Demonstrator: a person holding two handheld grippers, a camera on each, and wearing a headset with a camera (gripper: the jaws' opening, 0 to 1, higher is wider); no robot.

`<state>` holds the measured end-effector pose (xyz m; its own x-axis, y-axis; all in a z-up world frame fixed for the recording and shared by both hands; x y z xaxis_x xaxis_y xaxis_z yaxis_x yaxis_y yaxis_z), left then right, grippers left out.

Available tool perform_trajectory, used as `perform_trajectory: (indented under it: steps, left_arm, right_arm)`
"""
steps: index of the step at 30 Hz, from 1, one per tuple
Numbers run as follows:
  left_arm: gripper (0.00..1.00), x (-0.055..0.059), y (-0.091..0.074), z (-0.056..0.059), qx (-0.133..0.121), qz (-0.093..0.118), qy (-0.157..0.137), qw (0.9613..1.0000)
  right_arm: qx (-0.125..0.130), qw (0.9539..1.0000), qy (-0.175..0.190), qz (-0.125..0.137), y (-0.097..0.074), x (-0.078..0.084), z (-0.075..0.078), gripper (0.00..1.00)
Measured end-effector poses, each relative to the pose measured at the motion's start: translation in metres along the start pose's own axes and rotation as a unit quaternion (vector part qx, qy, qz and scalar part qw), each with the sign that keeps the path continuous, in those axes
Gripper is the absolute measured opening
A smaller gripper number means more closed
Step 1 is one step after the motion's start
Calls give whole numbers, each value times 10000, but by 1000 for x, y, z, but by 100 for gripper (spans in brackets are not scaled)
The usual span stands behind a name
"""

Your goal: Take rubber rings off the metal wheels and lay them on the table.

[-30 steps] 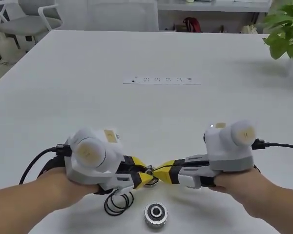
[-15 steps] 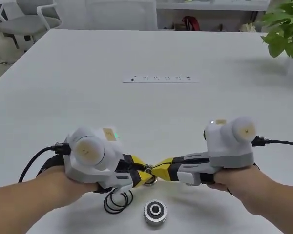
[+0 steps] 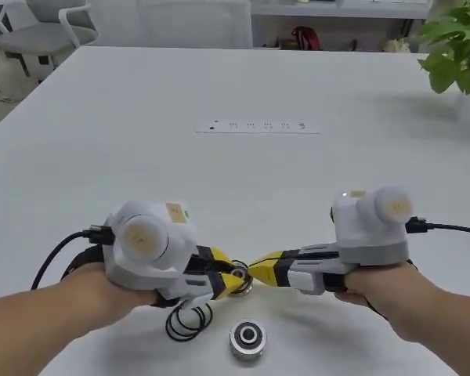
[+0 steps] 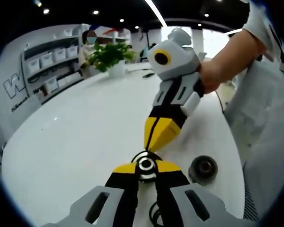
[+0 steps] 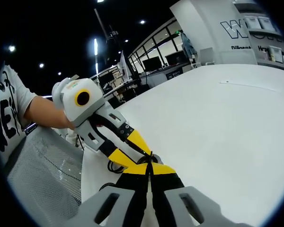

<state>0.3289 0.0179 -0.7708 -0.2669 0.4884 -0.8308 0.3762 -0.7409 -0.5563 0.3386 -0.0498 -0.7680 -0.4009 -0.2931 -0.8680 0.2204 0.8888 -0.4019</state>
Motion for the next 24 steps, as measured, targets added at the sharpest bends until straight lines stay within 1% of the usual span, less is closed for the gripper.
perform_trajectory:
  steps: [1, 5, 7, 9, 13, 18, 21, 24]
  left_arm:
    - [13, 0, 0, 0, -3, 8, -25, 10000]
    - [15, -2, 0, 2, 5, 4, 111, 9999]
    - [17, -3, -2, 3, 84, 16, 96, 9999]
    - [19, -4, -3, 5, 158, 76, 16, 9998]
    - [19, -6, -8, 3, 182, 166, -25, 9997]
    - [23, -13, -17, 4, 246, 382, -169, 9988]
    - [26, -14, -21, 6, 265, 421, -151, 9986]
    - [29, -15, -24, 8, 317, 451, -157, 9984]
  right_arm:
    - [5, 10000, 7, 4, 0, 0, 0, 0]
    - [18, 10000, 35, 14, 0, 0, 0, 0]
    - [16, 10000, 29, 9, 0, 0, 0, 0]
    - [8, 10000, 37, 15, 0, -1, 0, 0]
    - [-6, 10000, 55, 29, 0, -1, 1, 0]
    - [-29, 9999, 84, 65, 0, -3, -1, 0]
    - [-47, 9999, 112, 108, 0, -5, -1, 0]
    - [-62, 9999, 101, 95, 0, -5, -2, 0]
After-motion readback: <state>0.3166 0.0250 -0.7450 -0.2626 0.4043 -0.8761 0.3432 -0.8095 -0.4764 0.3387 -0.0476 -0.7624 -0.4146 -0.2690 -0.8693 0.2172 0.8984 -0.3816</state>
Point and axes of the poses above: the centre of the closed fingertips' face, and the gripper's own axes: y roughly forward along the fingers, z roughly to its right, x roughly out of its underside, the point moved 4 cm from there along -y, roughly backward along the fingers, and after that the axes turned 6 degrees about -y, right-handed, at the moved point
